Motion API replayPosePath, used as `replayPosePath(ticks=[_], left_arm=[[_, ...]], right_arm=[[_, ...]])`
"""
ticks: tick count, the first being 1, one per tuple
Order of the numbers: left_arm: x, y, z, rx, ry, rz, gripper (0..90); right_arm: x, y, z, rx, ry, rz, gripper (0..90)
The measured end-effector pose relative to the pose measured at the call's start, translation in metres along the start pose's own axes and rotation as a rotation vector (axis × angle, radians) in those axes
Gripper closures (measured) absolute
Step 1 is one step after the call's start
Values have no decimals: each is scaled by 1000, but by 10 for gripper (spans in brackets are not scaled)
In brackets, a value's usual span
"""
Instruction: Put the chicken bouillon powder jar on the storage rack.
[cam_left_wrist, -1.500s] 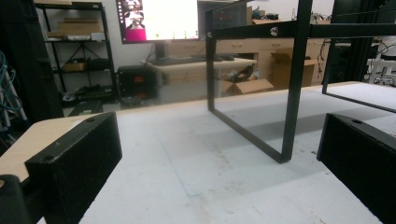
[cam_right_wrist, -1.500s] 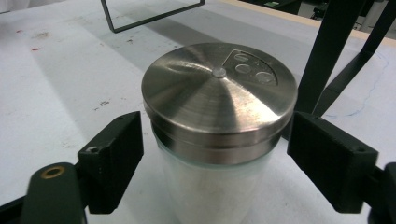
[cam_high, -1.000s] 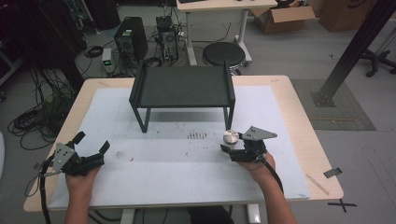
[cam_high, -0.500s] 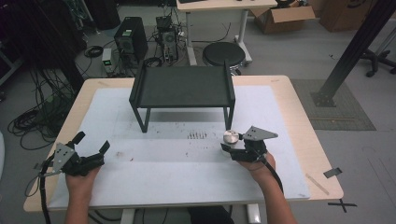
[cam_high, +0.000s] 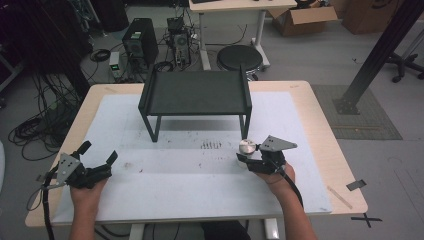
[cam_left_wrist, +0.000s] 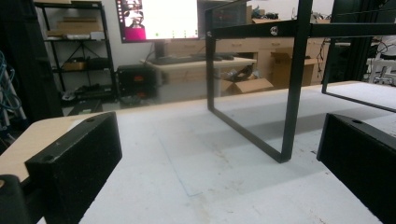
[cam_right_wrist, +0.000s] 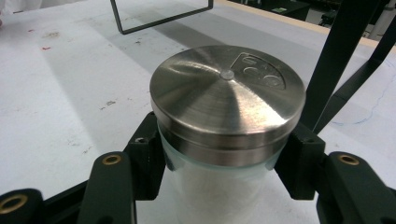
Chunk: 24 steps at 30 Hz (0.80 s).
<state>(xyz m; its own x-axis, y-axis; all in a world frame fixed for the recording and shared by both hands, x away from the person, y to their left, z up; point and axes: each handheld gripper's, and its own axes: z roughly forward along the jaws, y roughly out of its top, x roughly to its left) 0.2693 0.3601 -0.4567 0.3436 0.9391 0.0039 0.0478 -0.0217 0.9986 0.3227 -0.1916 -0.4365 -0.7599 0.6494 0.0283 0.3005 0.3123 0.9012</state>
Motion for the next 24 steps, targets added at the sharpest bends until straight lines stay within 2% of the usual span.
replayPosePath(ticks=[10, 24], left_arm=[[0, 0, 0, 0, 1, 3, 4], [0, 0, 0, -2, 0, 2, 4]], right_arm=[[5, 7, -2, 7, 6, -16, 436], [17, 42, -7, -13, 44, -43, 435]])
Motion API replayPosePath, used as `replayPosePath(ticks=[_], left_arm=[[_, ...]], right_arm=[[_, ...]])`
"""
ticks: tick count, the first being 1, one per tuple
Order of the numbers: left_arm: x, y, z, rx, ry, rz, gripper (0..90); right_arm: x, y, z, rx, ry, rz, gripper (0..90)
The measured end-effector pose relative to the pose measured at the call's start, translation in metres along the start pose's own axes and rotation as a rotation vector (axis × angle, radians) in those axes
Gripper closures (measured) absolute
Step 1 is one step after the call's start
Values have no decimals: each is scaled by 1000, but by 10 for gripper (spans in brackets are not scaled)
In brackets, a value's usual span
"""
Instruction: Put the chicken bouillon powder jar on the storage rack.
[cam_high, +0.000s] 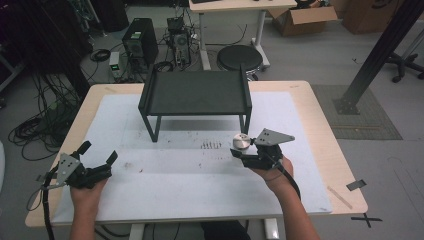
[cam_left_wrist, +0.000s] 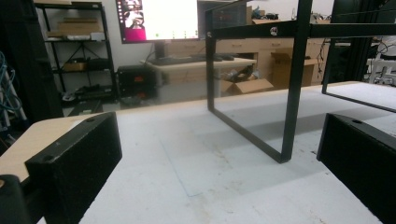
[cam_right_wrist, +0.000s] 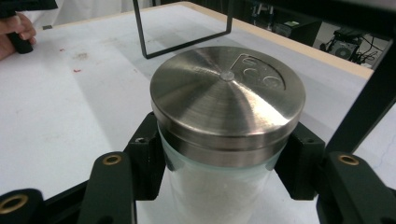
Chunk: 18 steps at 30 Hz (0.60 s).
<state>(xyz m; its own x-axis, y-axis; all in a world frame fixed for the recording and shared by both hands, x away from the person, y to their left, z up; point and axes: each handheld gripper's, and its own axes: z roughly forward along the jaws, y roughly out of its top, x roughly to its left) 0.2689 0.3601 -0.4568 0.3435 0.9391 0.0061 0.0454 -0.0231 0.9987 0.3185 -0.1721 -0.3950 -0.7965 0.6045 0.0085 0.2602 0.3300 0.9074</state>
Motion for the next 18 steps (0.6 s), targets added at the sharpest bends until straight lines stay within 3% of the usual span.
replayPosePath(ticks=[18], left_arm=[[0, 0, 0, -1, 0, -2, 4]], right_arm=[[5, 52, 0, -5, 6, -42, 435]])
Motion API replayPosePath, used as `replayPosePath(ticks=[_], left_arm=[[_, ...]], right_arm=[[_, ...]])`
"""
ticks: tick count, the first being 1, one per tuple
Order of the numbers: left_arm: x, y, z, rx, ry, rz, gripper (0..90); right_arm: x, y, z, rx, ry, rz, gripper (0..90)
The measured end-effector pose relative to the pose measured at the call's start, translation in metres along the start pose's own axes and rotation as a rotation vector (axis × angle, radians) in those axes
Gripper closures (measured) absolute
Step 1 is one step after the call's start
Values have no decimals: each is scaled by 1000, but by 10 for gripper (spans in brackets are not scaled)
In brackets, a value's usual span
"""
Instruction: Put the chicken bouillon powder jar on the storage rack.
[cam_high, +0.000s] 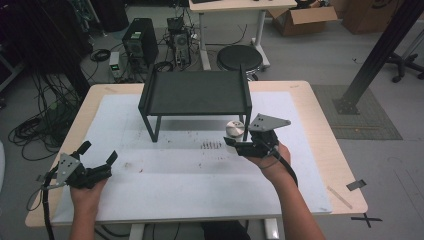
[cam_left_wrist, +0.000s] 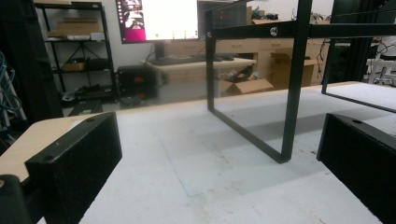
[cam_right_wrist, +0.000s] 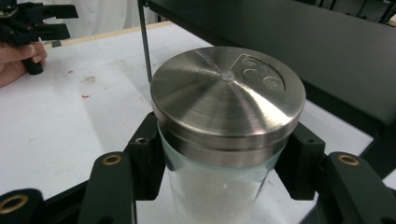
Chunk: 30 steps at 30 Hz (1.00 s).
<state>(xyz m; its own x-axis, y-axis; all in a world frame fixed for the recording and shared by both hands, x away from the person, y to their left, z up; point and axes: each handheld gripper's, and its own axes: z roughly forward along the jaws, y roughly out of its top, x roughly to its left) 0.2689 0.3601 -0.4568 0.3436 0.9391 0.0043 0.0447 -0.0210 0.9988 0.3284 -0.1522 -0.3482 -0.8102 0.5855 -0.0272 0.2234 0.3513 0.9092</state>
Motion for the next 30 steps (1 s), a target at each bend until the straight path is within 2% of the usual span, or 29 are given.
replayPosePath(ticks=[18, 30], left_arm=[[0, 0, 0, 1, -1, -1, 4], [1, 0, 0, 5, -3, -2, 4]], right_arm=[[-3, 41, 9, -12, -1, 0, 434], [-9, 59, 17, -19, -9, 10, 434]])
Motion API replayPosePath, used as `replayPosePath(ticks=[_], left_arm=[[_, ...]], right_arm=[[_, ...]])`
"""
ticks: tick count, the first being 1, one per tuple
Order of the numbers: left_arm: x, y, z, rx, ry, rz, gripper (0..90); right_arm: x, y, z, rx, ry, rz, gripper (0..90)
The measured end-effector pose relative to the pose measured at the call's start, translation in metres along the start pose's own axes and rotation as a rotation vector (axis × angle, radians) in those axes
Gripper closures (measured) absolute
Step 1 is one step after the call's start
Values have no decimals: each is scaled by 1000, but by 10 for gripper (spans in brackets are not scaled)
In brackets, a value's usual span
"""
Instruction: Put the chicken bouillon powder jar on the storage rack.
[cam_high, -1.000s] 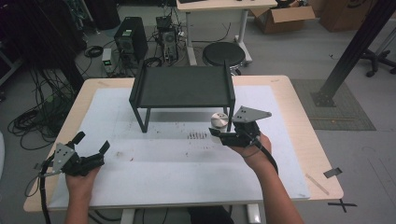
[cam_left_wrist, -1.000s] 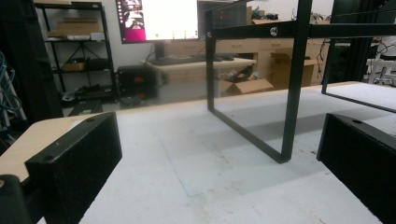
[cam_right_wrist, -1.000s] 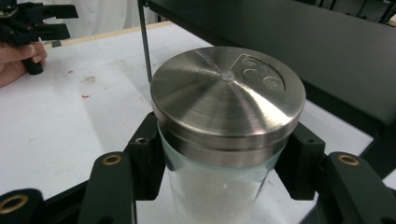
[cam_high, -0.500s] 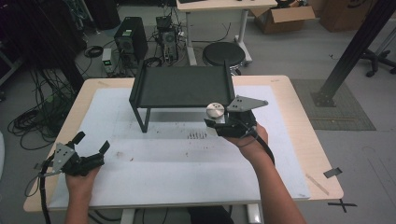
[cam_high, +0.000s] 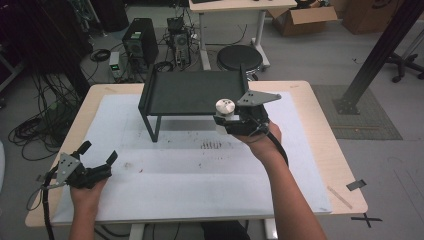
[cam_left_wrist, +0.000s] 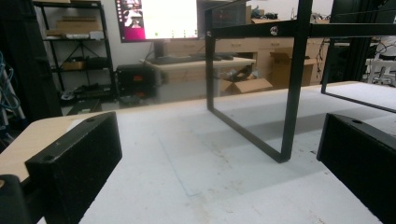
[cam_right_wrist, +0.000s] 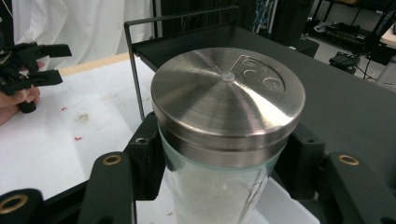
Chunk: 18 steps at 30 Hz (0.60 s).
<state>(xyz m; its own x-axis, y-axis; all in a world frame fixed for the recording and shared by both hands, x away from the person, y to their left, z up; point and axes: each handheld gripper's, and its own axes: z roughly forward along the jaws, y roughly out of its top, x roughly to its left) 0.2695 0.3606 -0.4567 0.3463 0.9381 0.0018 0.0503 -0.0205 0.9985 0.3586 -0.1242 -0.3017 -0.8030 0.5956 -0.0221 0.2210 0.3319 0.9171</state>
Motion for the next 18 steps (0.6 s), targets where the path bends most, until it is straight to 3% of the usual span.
replayPosePath(ticks=[18], left_arm=[[0, 0, 0, -1, -2, -1, 5]], right_arm=[[-8, 25, 12, -12, -21, 11, 434]])
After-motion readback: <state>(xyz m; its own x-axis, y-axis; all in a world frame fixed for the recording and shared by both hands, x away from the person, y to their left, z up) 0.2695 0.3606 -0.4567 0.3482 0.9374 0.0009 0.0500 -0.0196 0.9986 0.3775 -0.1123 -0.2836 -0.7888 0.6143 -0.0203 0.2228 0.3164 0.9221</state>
